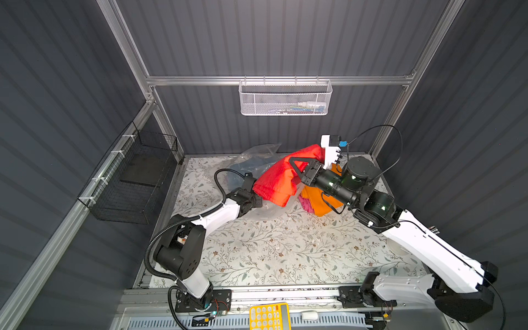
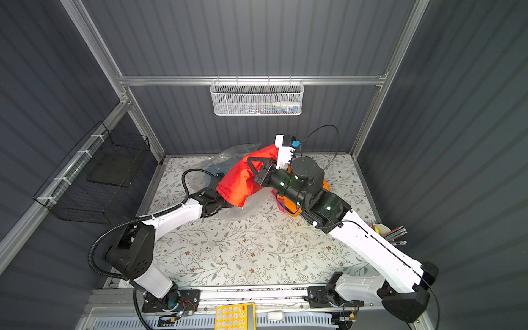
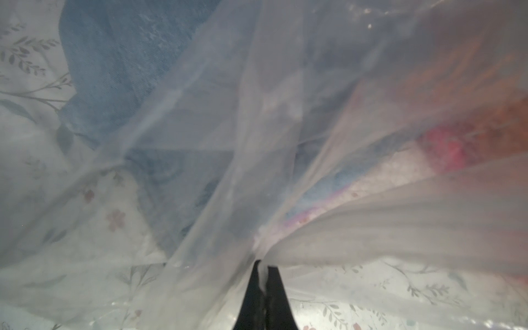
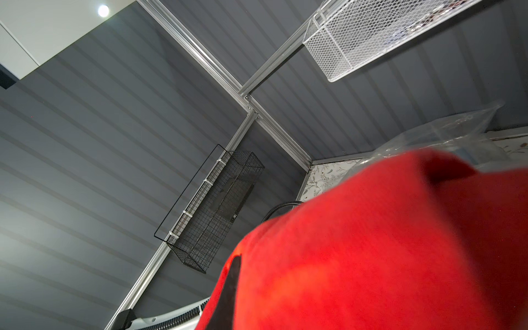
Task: Take the trousers out of the vacuum bag
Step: Take out the trousers from the vacuum bag, then place the trousers at the center of the board.
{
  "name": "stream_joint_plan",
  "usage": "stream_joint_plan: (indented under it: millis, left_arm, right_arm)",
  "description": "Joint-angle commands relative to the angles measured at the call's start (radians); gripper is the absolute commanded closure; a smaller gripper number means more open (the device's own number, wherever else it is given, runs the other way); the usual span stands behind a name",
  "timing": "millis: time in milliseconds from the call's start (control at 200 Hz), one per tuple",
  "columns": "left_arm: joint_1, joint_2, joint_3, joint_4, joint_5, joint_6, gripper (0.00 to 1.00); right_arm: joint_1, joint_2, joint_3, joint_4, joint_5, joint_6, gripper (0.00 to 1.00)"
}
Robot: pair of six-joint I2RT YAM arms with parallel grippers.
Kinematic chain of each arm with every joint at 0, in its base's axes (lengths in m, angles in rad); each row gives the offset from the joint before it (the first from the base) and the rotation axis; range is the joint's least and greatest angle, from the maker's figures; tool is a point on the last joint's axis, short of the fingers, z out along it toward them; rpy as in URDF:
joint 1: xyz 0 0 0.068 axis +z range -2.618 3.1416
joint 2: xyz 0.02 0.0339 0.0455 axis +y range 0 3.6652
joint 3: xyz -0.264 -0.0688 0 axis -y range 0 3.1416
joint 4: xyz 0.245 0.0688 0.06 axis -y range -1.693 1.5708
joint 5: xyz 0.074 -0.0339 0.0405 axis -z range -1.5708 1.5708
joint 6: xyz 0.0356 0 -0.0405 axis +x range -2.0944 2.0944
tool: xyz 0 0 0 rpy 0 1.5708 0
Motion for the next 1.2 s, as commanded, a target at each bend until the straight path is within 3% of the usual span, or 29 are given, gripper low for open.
stream_joint_plan:
  millis: [0, 405, 735, 900, 1196]
  left_arm:
    - [-0.001, 0.025, 0.011, -0.041, -0.005, 0.007, 1.00]
    - [-0.001, 0.045, 0.011, -0.042, -0.014, 0.006, 1.00]
    - [0.015, 0.047, 0.002, -0.062, -0.058, 0.020, 1.00]
    - [0.048, 0.007, -0.013, -0.074, -0.075, 0.038, 1.00]
    - [0.174, -0.048, -0.020, -0.082, -0.041, 0.068, 1.00]
  right_arm:
    - [-0.002, -0.038, 0.113, 0.222, -0.016, -0.061, 1.00]
    - [-0.003, -0.131, 0.165, 0.181, 0.075, -0.188, 1.00]
    - [-0.037, -0.236, 0.166, -0.056, 0.225, -0.288, 1.00]
    - [-0.079, -0.327, 0.101, -0.198, 0.324, -0.284, 1.00]
    - [-0.101, -0.499, -0.081, -0.474, 0.414, -0.133, 1.00]
